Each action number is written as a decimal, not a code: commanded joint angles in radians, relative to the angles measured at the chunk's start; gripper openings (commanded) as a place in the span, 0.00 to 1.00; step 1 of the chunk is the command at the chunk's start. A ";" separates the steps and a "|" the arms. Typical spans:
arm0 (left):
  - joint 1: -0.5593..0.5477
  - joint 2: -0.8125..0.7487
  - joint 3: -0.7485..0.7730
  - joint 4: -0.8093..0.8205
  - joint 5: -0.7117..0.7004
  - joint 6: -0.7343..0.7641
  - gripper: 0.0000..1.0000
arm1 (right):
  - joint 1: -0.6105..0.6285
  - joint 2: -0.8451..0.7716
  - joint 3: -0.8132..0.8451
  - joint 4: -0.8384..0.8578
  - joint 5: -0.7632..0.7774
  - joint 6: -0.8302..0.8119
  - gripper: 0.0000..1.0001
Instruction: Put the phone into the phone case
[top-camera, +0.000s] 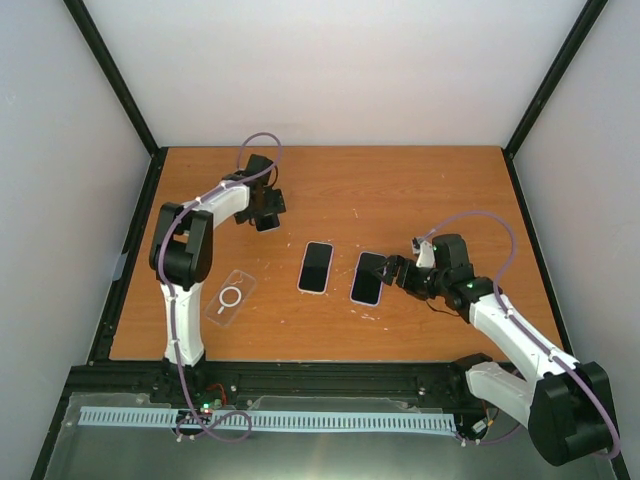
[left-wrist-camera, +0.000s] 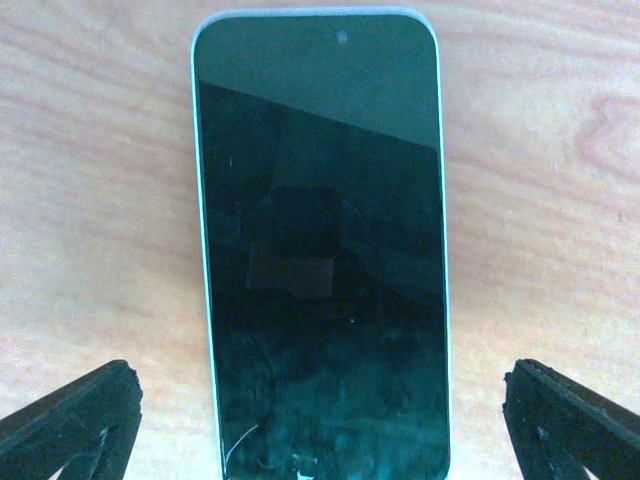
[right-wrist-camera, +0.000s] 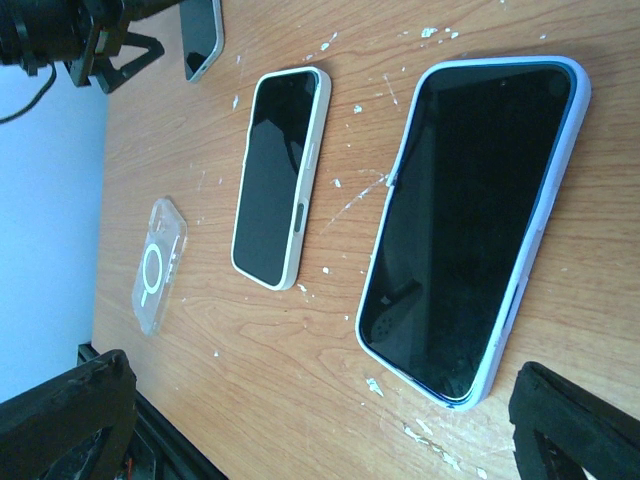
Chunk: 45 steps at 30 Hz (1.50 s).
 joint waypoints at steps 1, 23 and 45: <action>0.009 0.057 0.090 -0.024 -0.006 0.025 1.00 | 0.009 0.012 0.051 -0.031 0.016 -0.027 1.00; 0.016 0.157 0.158 -0.105 0.013 0.034 0.77 | 0.010 0.040 0.053 -0.013 0.010 -0.037 1.00; -0.252 -0.176 -0.342 -0.035 0.149 0.002 0.67 | 0.017 -0.091 0.007 -0.046 0.023 0.011 1.00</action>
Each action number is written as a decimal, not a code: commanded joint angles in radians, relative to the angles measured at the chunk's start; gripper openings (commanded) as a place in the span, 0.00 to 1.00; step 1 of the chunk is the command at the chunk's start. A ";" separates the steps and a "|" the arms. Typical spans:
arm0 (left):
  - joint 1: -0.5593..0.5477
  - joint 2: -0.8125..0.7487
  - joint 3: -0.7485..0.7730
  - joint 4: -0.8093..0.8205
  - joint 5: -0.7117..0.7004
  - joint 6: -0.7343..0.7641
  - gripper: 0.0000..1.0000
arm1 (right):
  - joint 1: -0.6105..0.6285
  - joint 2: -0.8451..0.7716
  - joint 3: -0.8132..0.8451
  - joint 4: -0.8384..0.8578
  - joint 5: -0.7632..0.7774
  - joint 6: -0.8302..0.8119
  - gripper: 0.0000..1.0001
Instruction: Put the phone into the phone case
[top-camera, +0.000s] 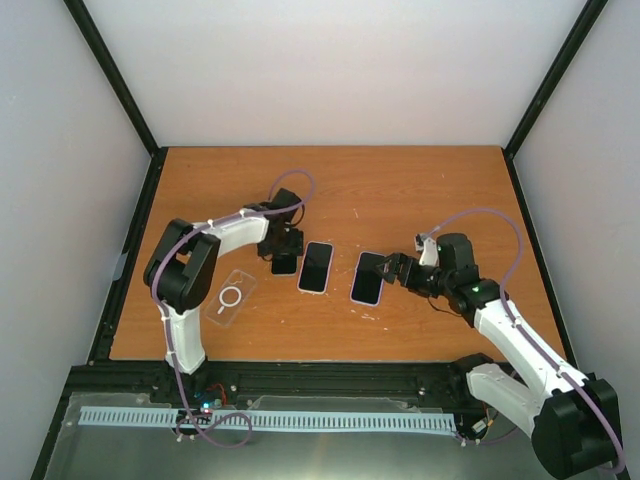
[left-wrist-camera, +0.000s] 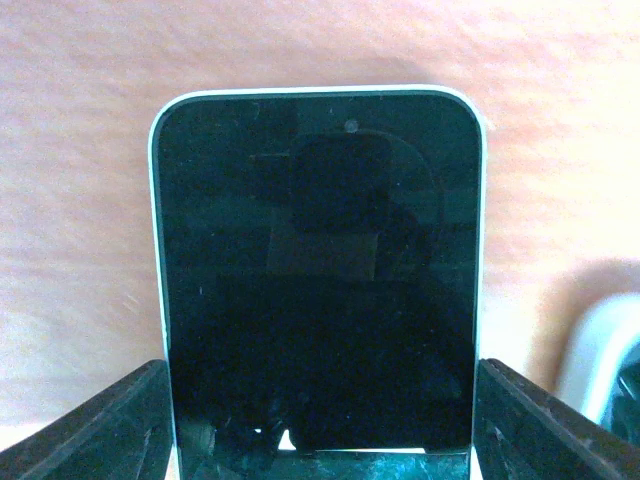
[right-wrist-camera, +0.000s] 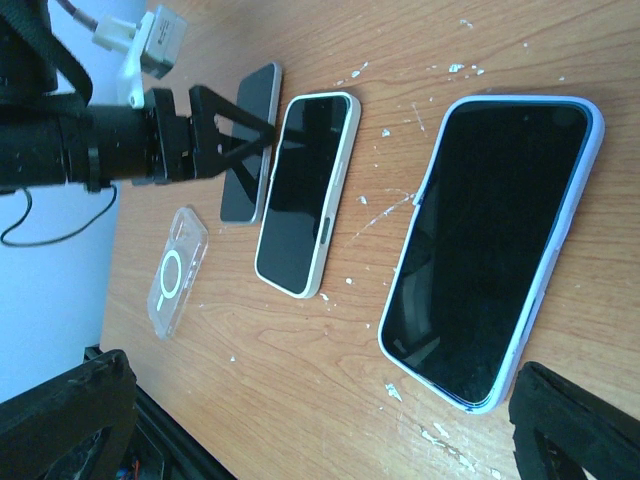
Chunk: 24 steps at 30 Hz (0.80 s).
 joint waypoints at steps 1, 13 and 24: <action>-0.093 -0.034 -0.086 -0.018 0.074 -0.065 0.67 | 0.012 -0.034 -0.023 -0.016 0.013 0.023 1.00; -0.285 -0.045 -0.117 0.064 0.199 -0.180 0.67 | 0.041 -0.045 -0.029 -0.002 0.033 0.060 1.00; -0.283 -0.107 -0.191 -0.083 0.025 -0.232 0.70 | 0.104 -0.028 -0.034 0.016 0.075 0.085 1.00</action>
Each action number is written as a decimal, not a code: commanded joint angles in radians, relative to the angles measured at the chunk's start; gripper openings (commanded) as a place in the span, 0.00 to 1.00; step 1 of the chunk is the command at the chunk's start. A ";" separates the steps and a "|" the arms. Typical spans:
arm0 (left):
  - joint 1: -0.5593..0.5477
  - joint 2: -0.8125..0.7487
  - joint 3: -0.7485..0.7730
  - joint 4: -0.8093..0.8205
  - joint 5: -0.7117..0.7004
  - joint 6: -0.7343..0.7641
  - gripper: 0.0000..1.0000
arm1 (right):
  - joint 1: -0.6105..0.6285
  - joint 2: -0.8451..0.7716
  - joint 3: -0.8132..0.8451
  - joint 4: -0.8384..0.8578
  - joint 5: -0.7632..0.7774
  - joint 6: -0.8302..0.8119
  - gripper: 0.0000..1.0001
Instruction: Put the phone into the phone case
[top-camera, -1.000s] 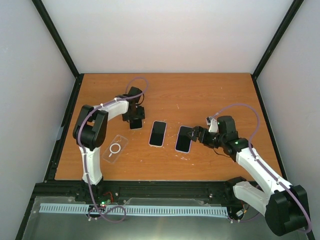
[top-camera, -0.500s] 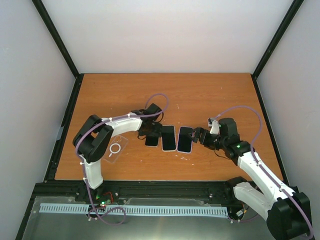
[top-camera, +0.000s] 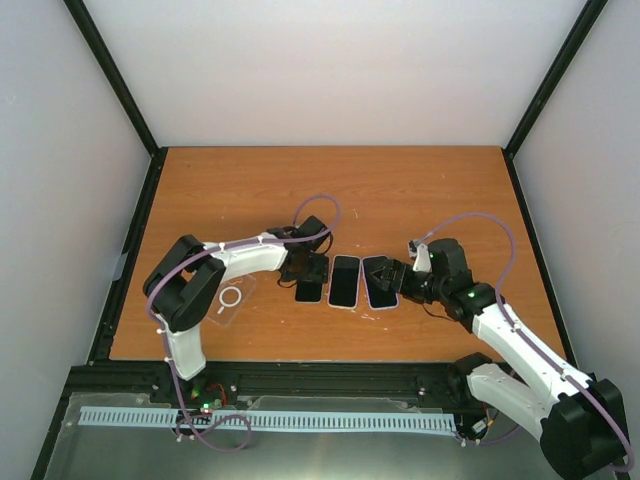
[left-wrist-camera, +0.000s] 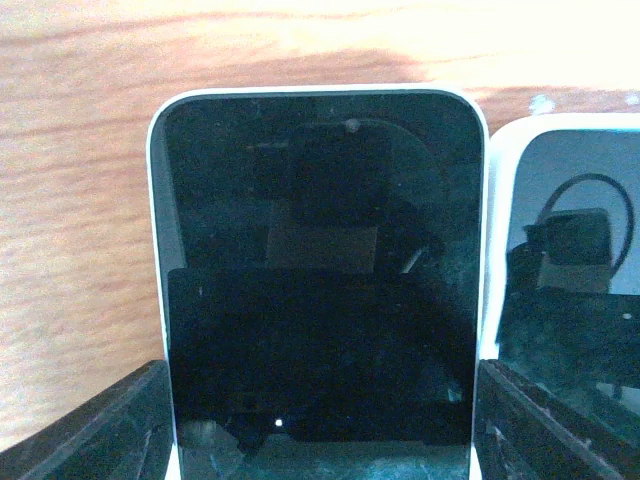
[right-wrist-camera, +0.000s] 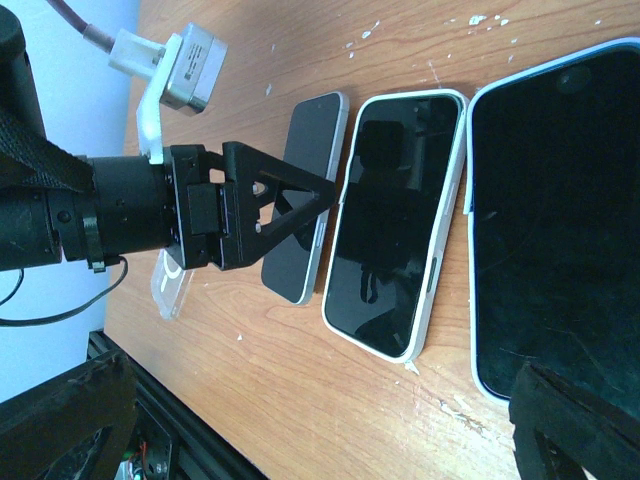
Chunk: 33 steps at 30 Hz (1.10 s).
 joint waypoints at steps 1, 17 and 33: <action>-0.008 -0.014 -0.076 -0.133 -0.041 -0.059 0.71 | 0.022 0.014 -0.010 0.030 0.029 0.021 1.00; 0.055 -0.155 -0.127 -0.183 -0.075 -0.072 0.99 | 0.049 0.040 -0.023 0.056 0.037 0.020 1.00; 0.322 -0.373 -0.258 -0.201 -0.117 0.088 0.83 | 0.054 0.090 0.006 0.076 0.010 -0.002 1.00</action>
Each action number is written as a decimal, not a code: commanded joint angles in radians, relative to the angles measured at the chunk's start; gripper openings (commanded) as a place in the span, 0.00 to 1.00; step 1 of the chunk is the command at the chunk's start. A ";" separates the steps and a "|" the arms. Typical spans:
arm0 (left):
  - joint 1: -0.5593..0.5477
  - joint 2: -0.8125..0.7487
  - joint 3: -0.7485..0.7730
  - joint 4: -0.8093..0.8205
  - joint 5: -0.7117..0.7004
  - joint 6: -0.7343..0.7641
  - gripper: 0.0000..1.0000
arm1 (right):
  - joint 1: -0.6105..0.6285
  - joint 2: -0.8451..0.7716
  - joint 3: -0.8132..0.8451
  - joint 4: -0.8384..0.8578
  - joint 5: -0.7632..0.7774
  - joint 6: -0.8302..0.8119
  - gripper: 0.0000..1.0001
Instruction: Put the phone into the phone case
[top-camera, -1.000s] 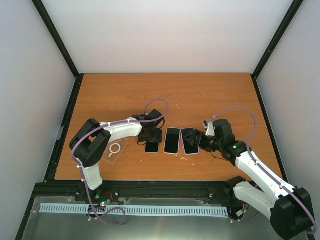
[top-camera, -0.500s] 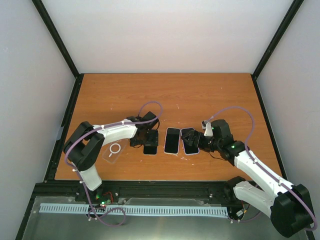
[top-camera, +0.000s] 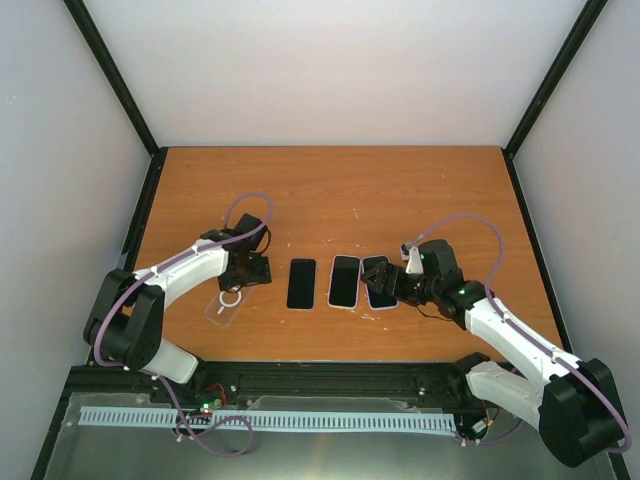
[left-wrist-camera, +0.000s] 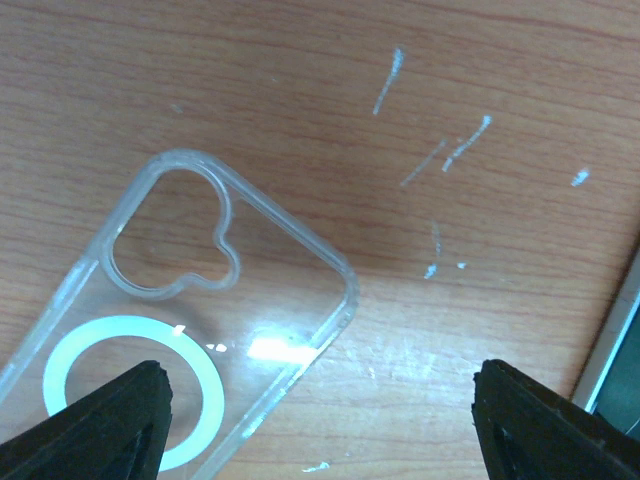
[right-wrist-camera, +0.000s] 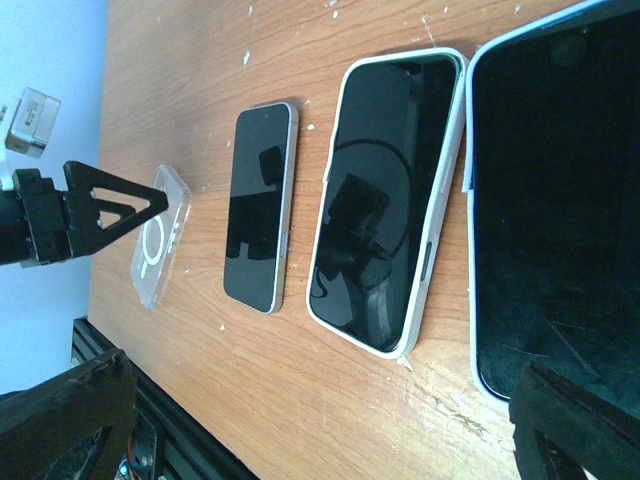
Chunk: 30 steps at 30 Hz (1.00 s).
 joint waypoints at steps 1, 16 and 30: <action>0.036 0.004 0.016 0.035 -0.007 0.091 0.84 | 0.009 0.006 0.028 0.012 -0.001 -0.017 1.00; 0.103 0.141 0.052 0.133 0.046 0.173 0.80 | 0.009 -0.010 0.003 0.025 -0.007 -0.022 1.00; 0.103 0.206 0.075 0.109 0.049 0.135 0.62 | 0.009 -0.005 -0.003 0.026 -0.010 -0.026 1.00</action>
